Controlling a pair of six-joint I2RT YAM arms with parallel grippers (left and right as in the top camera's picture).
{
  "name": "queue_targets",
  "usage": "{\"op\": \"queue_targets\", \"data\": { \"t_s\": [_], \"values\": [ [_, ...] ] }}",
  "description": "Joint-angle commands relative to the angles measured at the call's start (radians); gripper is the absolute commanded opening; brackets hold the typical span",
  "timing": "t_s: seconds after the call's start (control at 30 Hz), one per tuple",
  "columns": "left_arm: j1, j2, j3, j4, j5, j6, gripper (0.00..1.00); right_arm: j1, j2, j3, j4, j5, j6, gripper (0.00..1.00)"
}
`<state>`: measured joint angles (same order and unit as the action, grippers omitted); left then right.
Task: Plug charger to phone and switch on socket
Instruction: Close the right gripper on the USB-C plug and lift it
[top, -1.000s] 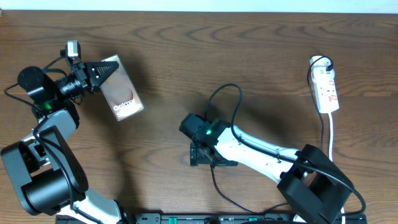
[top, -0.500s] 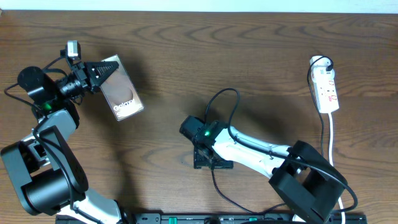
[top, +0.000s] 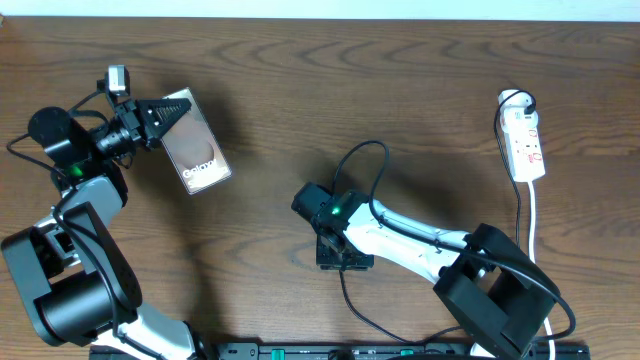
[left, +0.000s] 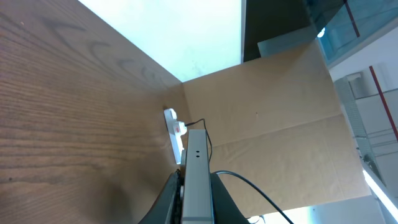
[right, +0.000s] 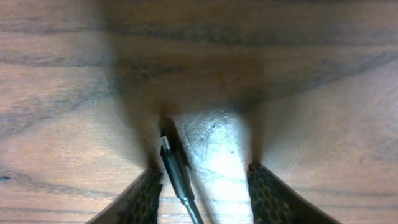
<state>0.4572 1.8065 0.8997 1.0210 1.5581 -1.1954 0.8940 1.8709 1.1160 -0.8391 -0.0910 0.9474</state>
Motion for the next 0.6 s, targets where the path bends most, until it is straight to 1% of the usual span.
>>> {"op": "queue_targets", "data": {
  "t_s": [0.0,0.07,0.1,0.13,0.33,0.5,0.57],
  "values": [
    [0.000,-0.013,0.005,0.005,0.013,0.014,0.08,-0.005,0.033,-0.005,0.009,-0.010,-0.002,0.29],
    [0.000,-0.013,0.005,0.006,0.013,0.014,0.07,-0.005,0.033,-0.005,0.009,-0.010,-0.002,0.24],
    [0.000,-0.013,0.005,0.005,0.013,0.014,0.07,-0.005,0.033,-0.005,0.009,-0.010,-0.002,0.19],
    [0.000,-0.013,0.005,0.006,0.013,0.014,0.08,-0.005,0.033,-0.005,0.009,-0.010,-0.002,0.17],
    [0.000,-0.013,0.005,0.005,0.013,0.014,0.07,-0.005,0.033,-0.005,0.009,-0.014,-0.002,0.17],
    [0.000,-0.013,0.005,0.005,0.013,0.014,0.07,-0.005,0.033,-0.005,0.009,-0.014,-0.002,0.10],
    [0.000,-0.013,0.005,0.005,0.013,0.014,0.07,-0.005,0.033,-0.005,0.010,-0.013,-0.002,0.05]
  ]
}}
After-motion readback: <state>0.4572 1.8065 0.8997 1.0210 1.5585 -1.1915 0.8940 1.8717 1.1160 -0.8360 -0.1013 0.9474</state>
